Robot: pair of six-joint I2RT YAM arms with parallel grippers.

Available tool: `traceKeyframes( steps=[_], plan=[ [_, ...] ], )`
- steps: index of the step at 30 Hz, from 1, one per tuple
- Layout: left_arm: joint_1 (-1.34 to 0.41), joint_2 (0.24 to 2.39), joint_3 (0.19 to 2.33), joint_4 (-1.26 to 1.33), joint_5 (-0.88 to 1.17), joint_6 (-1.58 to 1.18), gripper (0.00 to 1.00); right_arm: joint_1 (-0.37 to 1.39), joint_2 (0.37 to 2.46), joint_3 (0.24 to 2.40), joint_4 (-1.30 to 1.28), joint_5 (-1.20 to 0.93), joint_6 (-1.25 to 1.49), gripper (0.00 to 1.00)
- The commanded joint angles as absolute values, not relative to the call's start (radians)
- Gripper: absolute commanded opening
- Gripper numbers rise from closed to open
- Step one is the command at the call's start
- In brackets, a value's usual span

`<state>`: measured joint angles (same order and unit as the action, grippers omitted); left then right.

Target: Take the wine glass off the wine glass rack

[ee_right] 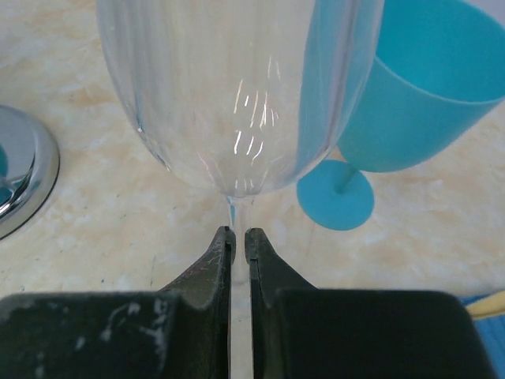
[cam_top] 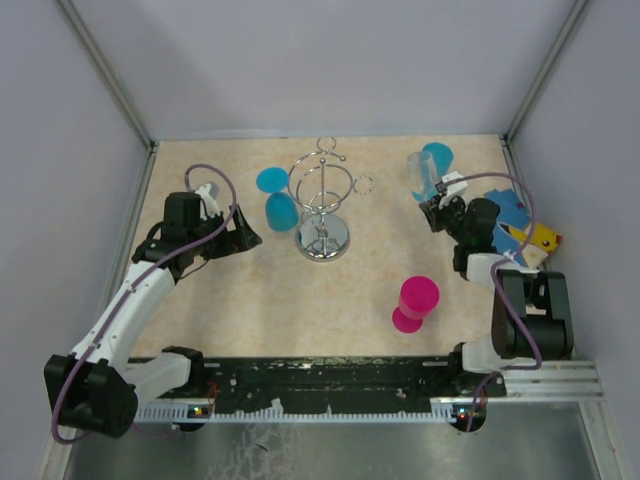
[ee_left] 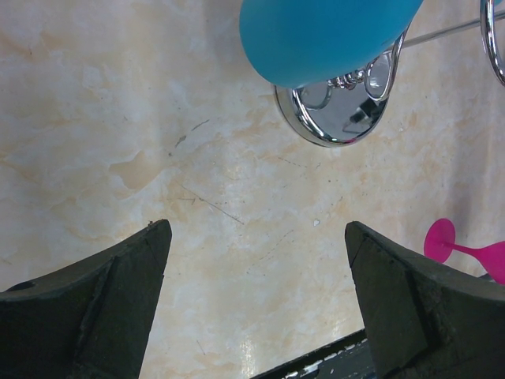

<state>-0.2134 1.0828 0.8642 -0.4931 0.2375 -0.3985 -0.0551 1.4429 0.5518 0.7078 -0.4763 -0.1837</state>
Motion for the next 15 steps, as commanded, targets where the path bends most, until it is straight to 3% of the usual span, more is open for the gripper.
traceKeyframes(
  steps=[1,15],
  plan=[
    [-0.210,1.086,0.857,-0.469,0.253,-0.384,0.97,-0.054,1.454,0.641,0.698,-0.631,-0.261,0.00],
    [-0.210,1.069,0.869,-0.485,0.218,-0.383,0.95,-0.054,1.435,0.636,0.658,-0.721,-0.295,0.00]
  ],
)
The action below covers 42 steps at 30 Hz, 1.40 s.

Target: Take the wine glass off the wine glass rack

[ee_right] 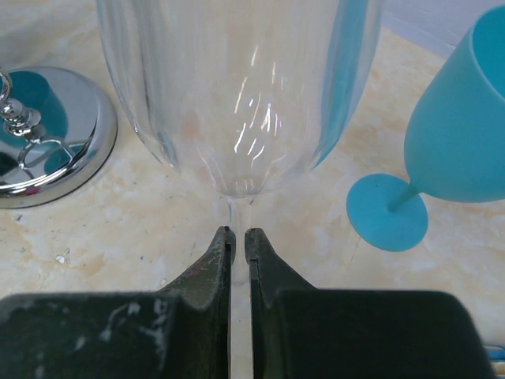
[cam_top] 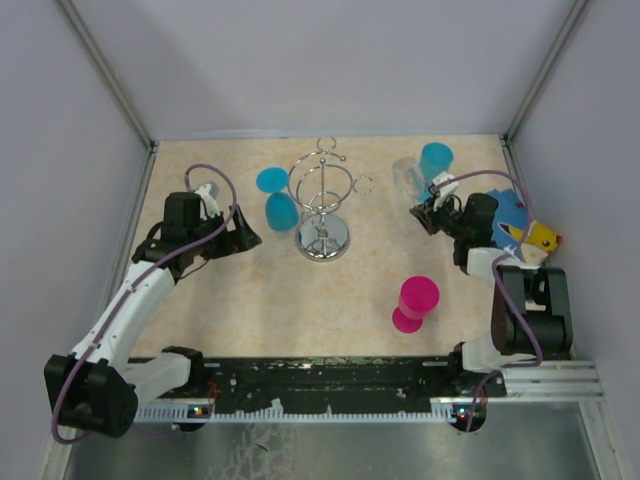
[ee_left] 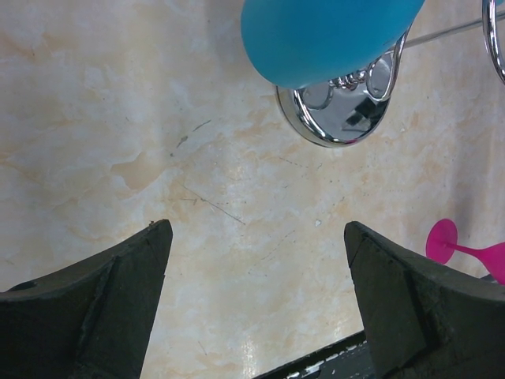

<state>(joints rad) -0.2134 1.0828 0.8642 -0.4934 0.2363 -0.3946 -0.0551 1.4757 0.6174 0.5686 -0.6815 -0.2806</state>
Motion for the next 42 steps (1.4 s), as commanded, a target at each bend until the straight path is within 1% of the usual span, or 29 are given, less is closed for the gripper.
traceKeyframes(
  steps=[1,6,9,12,14,18,21,25,29,32,33,36,40,42],
  plan=[
    [-0.210,1.063,0.879,-0.496,0.206,-0.382,0.95,-0.055,1.420,0.624,0.681,-0.717,-0.289,0.00],
    [-0.210,0.999,0.919,-0.510,0.169,-0.396,0.95,-0.055,1.315,0.576,0.717,-0.717,-0.258,0.00],
    [-0.210,0.952,0.922,-0.493,0.156,-0.399,0.95,-0.052,1.200,0.536,0.716,-0.704,-0.248,0.00],
    [-0.210,0.929,0.928,-0.494,0.131,-0.400,0.95,-0.039,1.070,0.540,0.658,-0.690,-0.240,0.00],
    [-0.210,0.932,0.932,-0.502,0.135,-0.404,0.95,0.002,1.003,0.577,0.565,-0.661,-0.260,0.00],
    [-0.210,0.940,0.933,-0.524,0.125,-0.409,0.94,0.180,0.900,0.714,0.271,-0.564,-0.317,0.00],
    [-0.210,0.933,0.925,-0.522,0.110,-0.412,0.94,0.366,0.828,0.787,0.079,-0.477,-0.334,0.00],
    [-0.210,0.937,0.928,-0.531,0.091,-0.412,0.94,0.631,0.748,0.816,-0.012,-0.283,-0.259,0.00],
    [-0.210,0.944,0.936,-0.544,0.084,-0.412,0.94,0.869,0.810,0.898,-0.147,-0.121,-0.176,0.00],
    [-0.210,0.939,0.937,-0.551,0.073,-0.416,0.94,1.115,0.888,0.884,-0.096,0.044,-0.192,0.00],
    [-0.210,0.935,0.937,-0.556,0.071,-0.418,0.94,1.159,0.918,0.878,-0.072,0.089,-0.179,0.00],
    [-0.210,0.914,0.935,-0.597,0.011,-0.455,0.94,1.193,1.025,0.836,0.039,0.126,-0.048,0.00],
    [-0.210,0.884,0.918,-0.620,-0.040,-0.495,0.94,1.262,1.125,0.715,0.319,0.239,-0.016,0.00],
    [-0.210,0.886,0.908,-0.644,-0.033,-0.517,0.94,1.265,1.173,0.696,0.390,0.276,0.003,0.00]
  ],
)
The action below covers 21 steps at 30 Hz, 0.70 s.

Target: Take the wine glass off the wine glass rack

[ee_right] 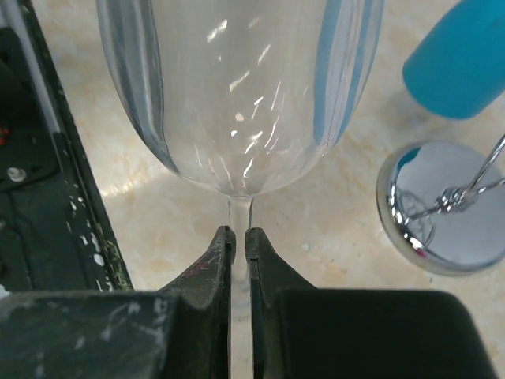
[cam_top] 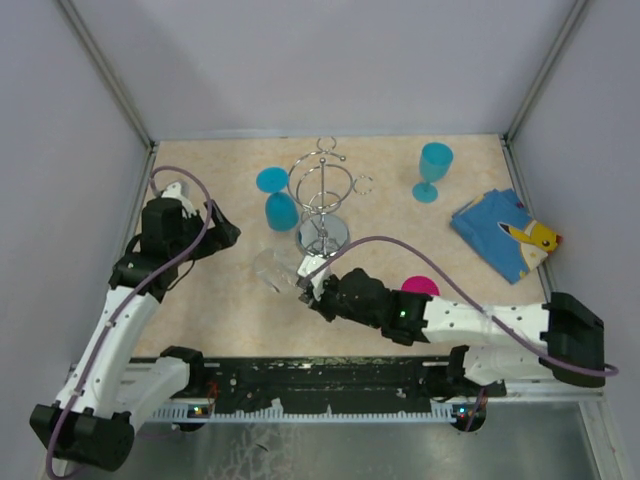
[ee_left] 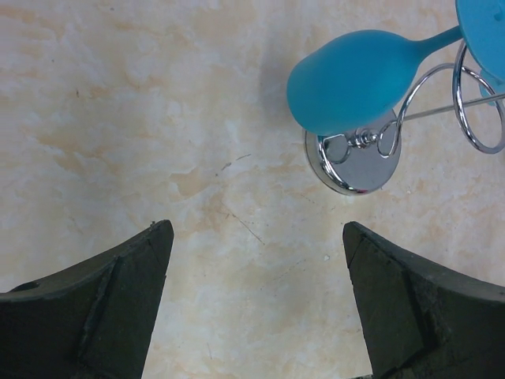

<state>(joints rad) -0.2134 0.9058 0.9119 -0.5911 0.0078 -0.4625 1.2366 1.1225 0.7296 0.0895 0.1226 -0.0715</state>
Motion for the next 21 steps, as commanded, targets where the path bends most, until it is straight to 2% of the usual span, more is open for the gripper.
traceKeyframes(
  steps=[1,9,13,21],
  plan=[
    [-0.210,0.887,0.897,-0.646,-0.022,-0.527,0.94,1.266,1.202,0.699,0.414,0.282,0.006,0.00],
    [-0.210,0.891,0.817,-0.611,0.034,-0.583,0.93,1.299,1.419,0.699,0.702,0.254,-0.006,0.00],
    [-0.210,0.901,0.816,-0.604,0.050,-0.591,0.93,1.320,1.527,0.770,0.697,0.243,-0.009,0.00],
    [-0.210,0.915,0.833,-0.632,0.008,-0.556,0.93,1.368,1.537,0.762,0.775,0.289,-0.074,0.00]
  ],
)
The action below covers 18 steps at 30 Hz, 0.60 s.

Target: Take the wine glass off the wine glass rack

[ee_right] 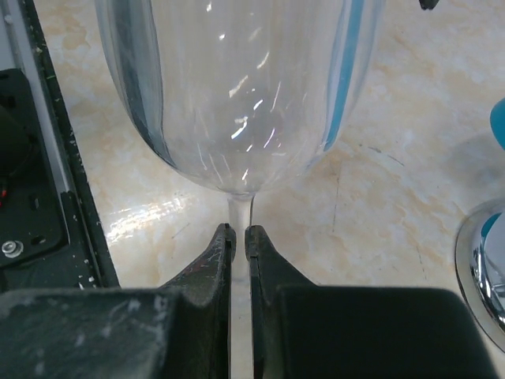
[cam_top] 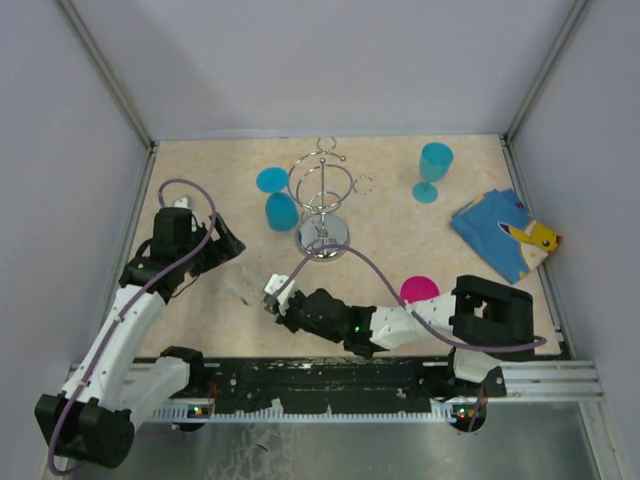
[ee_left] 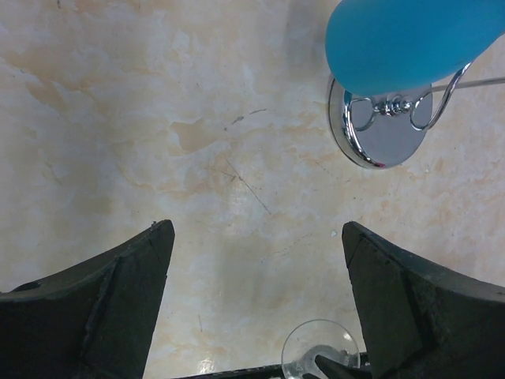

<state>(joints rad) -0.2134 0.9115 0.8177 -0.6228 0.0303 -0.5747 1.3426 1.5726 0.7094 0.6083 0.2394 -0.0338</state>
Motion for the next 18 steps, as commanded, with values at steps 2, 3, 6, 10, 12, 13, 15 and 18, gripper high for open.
traceKeyframes(
  steps=[2,3,6,10,12,13,15,18],
  plan=[
    [-0.210,0.920,0.827,-0.631,-0.001,-0.556,0.93,1.381,1.526,0.759,0.779,0.306,-0.084,0.00],
    [-0.210,0.924,0.823,-0.628,0.005,-0.556,0.93,1.382,1.526,0.759,0.781,0.312,-0.088,0.00],
    [-0.210,0.938,0.815,-0.626,0.041,-0.564,0.92,1.382,1.542,0.766,0.790,0.330,-0.099,0.00],
    [-0.210,0.961,0.827,-0.638,0.076,-0.574,0.91,1.382,1.569,0.788,0.823,0.342,-0.141,0.00],
    [-0.210,0.964,0.832,-0.638,0.094,-0.578,0.91,1.382,1.587,0.811,0.821,0.370,-0.152,0.01],
    [-0.211,0.963,0.835,-0.638,0.102,-0.581,0.90,1.382,1.598,0.821,0.823,0.381,-0.160,0.02],
    [-0.212,0.958,0.842,-0.638,0.111,-0.584,0.90,1.382,1.620,0.830,0.842,0.401,-0.177,0.05],
    [-0.212,0.956,0.844,-0.637,0.120,-0.596,0.89,1.382,1.643,0.842,0.868,0.424,-0.183,0.10]
  ],
)
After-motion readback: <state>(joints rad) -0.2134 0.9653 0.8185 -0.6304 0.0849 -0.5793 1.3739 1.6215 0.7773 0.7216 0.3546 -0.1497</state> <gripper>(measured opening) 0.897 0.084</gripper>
